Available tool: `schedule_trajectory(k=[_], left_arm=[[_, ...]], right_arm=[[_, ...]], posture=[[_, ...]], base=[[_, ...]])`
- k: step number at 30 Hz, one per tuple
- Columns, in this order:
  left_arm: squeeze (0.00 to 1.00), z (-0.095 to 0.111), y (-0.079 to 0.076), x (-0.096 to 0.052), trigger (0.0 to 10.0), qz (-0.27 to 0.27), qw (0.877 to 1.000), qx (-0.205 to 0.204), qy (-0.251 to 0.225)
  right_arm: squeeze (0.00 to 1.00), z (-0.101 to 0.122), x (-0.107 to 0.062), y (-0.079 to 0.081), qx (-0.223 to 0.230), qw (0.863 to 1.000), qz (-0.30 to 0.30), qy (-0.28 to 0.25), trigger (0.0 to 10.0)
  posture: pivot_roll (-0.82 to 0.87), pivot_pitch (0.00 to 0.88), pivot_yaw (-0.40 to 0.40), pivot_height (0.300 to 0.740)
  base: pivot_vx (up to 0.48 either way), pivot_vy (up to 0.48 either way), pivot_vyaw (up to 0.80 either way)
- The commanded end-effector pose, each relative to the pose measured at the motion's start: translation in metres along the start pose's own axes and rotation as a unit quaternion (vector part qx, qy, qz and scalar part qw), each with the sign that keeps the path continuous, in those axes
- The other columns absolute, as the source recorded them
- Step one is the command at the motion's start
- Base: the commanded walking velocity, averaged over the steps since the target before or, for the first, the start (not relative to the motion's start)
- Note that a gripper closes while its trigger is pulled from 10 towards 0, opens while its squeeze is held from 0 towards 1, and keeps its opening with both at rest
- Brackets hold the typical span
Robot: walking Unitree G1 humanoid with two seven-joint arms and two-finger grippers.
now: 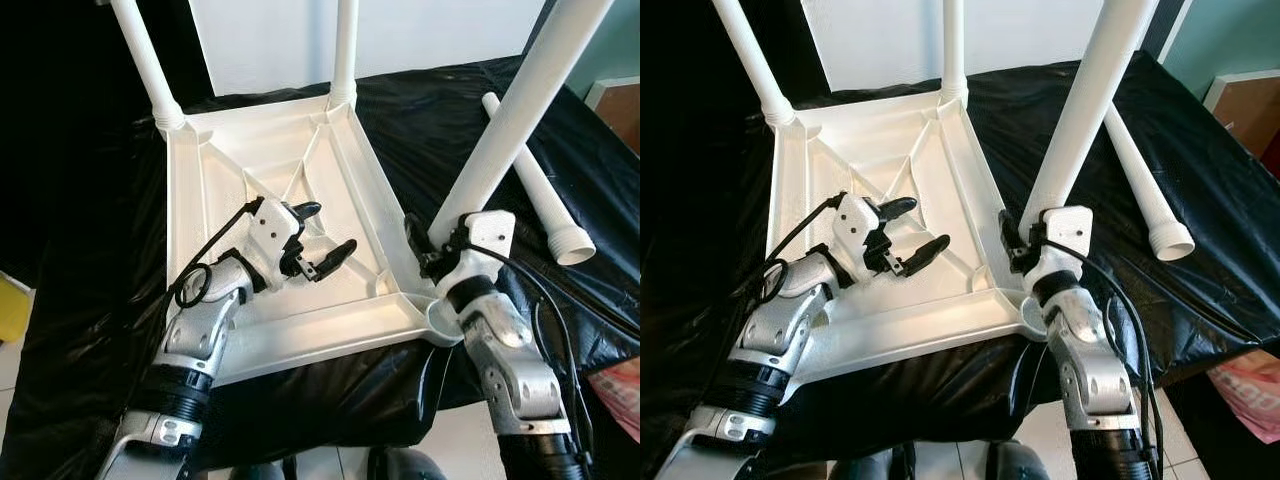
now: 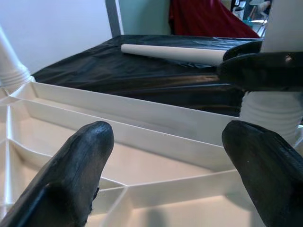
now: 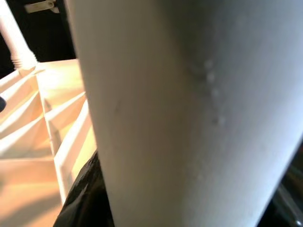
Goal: Building children table
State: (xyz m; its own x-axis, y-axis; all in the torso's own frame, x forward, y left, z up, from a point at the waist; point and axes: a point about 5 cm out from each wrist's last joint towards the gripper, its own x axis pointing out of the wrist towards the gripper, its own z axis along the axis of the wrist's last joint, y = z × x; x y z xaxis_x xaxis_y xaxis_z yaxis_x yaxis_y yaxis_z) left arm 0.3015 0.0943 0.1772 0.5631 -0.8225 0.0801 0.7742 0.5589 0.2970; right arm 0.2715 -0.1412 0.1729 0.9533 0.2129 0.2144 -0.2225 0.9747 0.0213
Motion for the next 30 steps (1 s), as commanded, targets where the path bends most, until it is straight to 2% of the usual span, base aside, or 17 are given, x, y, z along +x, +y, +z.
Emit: schedule_trajectory(k=[1,2,3,9,13,15,18,21,22,24,25,28,29,30], left_arm=[[0.00,0.000,-0.011,-0.001,10.0,-0.055,0.998,-0.006,0.001],[0.00,0.001,-0.021,-0.007,10.0,-0.086,0.996,-0.011,0.002],[0.00,0.002,-0.025,-0.008,10.0,-0.097,0.995,-0.015,0.002],[0.00,0.003,-0.027,-0.010,10.0,-0.105,0.994,-0.021,0.003],[0.00,0.000,-0.037,-0.014,10.0,-0.136,0.990,-0.017,0.014],[0.00,0.000,-0.037,-0.014,10.0,-0.136,0.990,-0.017,0.014],[0.00,-0.009,-0.046,-0.018,10.0,-0.170,0.984,-0.018,0.052],[0.00,-0.009,-0.046,-0.018,10.0,-0.170,0.984,-0.018,0.052],[0.00,-0.015,-0.048,-0.021,10.0,-0.178,0.981,-0.017,0.076],[0.00,-0.015,-0.048,-0.021,10.0,-0.178,0.981,-0.017,0.076],[0.00,-0.020,-0.050,-0.023,10.0,-0.180,0.979,-0.016,0.097],[0.00,-0.024,-0.050,-0.024,10.0,-0.175,0.977,-0.017,0.117],[0.00,-0.029,-0.047,-0.023,10.0,-0.161,0.976,-0.017,0.143],[0.00,-0.029,-0.047,-0.023,10.0,-0.161,0.976,-0.017,0.143]], right_arm=[[0.00,0.005,-0.003,0.001,-0.003,1.000,0.001,-0.015,10.0],[0.00,0.005,-0.008,-0.001,-0.004,1.000,-0.007,-0.018,10.0],[0.00,0.006,-0.010,-0.002,-0.005,1.000,-0.011,-0.019,10.0],[0.00,0.006,-0.012,-0.002,-0.007,1.000,-0.013,-0.021,10.0],[0.00,0.006,-0.014,-0.006,-0.012,1.000,-0.021,-0.020,10.0],[0.00,0.006,-0.014,-0.006,-0.012,1.000,-0.021,-0.020,10.0],[0.00,0.007,-0.013,-0.010,-0.020,0.999,-0.024,-0.021,10.0],[0.00,0.007,-0.013,-0.010,-0.020,0.999,-0.024,-0.021,10.0],[0.00,0.007,-0.013,-0.011,-0.022,0.999,-0.025,-0.021,10.0],[0.00,0.007,-0.013,-0.011,-0.022,0.999,-0.025,-0.021,10.0],[0.00,0.008,-0.013,-0.012,-0.025,0.999,-0.025,-0.022,10.0],[0.00,0.008,-0.013,-0.012,-0.027,0.999,-0.026,-0.021,10.0],[0.00,0.008,-0.013,-0.013,-0.029,0.999,-0.026,-0.022,10.0],[0.00,0.008,-0.013,-0.013,-0.029,0.999,-0.026,-0.022,10.0]], posture=[[-0.02,0.153,0.000,0.740],[-0.02,0.160,0.000,0.740],[-0.02,0.160,0.000,0.740],[-0.02,0.160,0.000,0.740],[-0.03,0.163,0.002,0.740],[-0.03,0.163,0.002,0.740],[-0.03,0.164,0.001,0.740],[-0.03,0.164,0.001,0.740],[-0.03,0.164,0.001,0.740],[-0.03,0.164,0.001,0.740],[-0.03,0.163,0.001,0.740],[-0.03,0.164,0.000,0.740],[-0.03,0.164,0.001,0.740],[-0.03,0.164,0.001,0.740]], base=[[0.000,0.000,0.00],[0.000,0.000,0.00],[0.000,0.000,0.00],[0.000,0.000,0.00],[0.000,0.000,0.00],[0.000,0.000,0.00],[0.000,0.000,0.00],[0.000,0.000,0.00],[0.000,0.000,0.00],[0.000,0.000,0.00],[0.000,0.000,0.00],[0.000,0.000,0.00],[0.000,0.000,0.00],[0.000,0.000,0.00]])
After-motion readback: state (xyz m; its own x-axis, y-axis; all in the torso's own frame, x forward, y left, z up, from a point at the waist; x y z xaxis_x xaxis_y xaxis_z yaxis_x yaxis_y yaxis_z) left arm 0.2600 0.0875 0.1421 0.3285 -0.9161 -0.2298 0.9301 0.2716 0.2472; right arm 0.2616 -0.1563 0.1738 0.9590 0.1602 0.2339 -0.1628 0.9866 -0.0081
